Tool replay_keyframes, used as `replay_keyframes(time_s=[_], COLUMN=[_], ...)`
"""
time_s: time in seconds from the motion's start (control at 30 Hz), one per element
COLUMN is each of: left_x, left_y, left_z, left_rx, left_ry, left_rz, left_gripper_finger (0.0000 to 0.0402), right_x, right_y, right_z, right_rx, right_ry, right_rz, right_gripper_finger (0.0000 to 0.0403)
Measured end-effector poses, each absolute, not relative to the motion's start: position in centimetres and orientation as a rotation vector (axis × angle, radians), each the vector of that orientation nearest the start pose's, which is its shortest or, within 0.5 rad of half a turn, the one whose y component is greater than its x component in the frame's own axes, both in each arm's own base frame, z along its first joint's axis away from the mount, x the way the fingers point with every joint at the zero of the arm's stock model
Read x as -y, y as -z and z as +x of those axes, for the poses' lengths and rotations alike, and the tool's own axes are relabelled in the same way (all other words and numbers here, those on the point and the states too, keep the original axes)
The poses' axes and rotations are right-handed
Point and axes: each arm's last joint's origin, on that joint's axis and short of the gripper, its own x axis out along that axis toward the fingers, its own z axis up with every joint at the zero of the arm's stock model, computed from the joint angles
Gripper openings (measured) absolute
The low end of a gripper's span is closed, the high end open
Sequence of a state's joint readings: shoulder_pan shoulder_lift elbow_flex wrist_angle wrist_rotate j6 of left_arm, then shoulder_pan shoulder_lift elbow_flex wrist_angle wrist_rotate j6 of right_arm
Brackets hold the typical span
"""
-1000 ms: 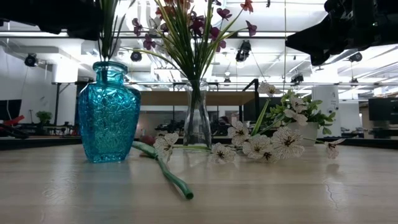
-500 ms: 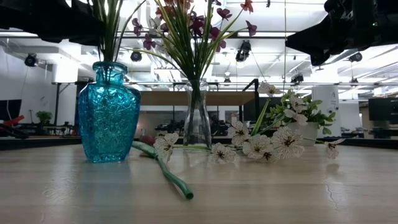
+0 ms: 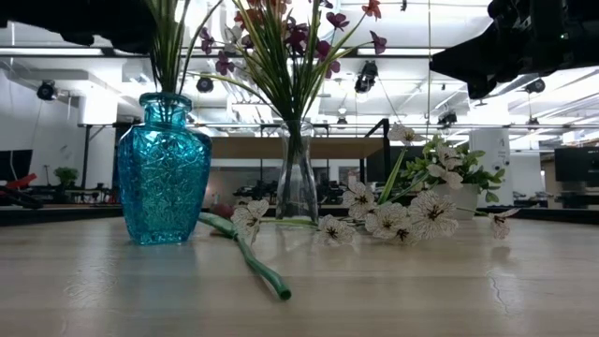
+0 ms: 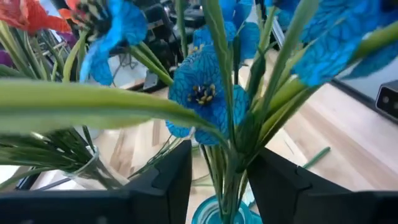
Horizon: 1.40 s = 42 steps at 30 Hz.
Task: Pick and place flowers into a vace then onto a shelf
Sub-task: Put the blue flowers into the blue vase, then put the white flowers into the blue vase
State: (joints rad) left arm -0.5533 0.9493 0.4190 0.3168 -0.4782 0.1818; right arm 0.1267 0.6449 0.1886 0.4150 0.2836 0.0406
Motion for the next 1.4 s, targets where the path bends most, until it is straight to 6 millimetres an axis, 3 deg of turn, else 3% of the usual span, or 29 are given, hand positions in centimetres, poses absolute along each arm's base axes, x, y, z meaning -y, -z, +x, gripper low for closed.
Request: replay_keyframes(time_s=[0.2, 0.7, 0.87, 1.4], left_x=[9.2, 8.3, 8.0, 7.5], left_y=[-24.3, -31.0, -31.6, -30.5], left_z=[17.4, 15.8, 15.2, 13.4], left_rx=[-0.285, -0.564, -0.627, -0.795], left_ry=[0.096, 0.063, 0.057, 0.067], left_rz=[0.287, 0.210, 0.188, 0.026], left_gripper_finger=[0.0134, 0.0134, 0.0134, 0.0134], right_x=[-1.1, -1.1, -1.1, -1.1], right_y=[-20.3, -20.3, -20.3, -20.3], right_z=[15.1, 15.1, 15.1, 15.1], right_rx=[-0.046, -0.050, -0.050, -0.050], right_ry=[0.158, 0.157, 0.155, 0.154], right_rz=[0.036, 0.042, 0.042, 0.050], right_gripper_finger=[0.0074, 0.0079, 0.0072, 0.0089])
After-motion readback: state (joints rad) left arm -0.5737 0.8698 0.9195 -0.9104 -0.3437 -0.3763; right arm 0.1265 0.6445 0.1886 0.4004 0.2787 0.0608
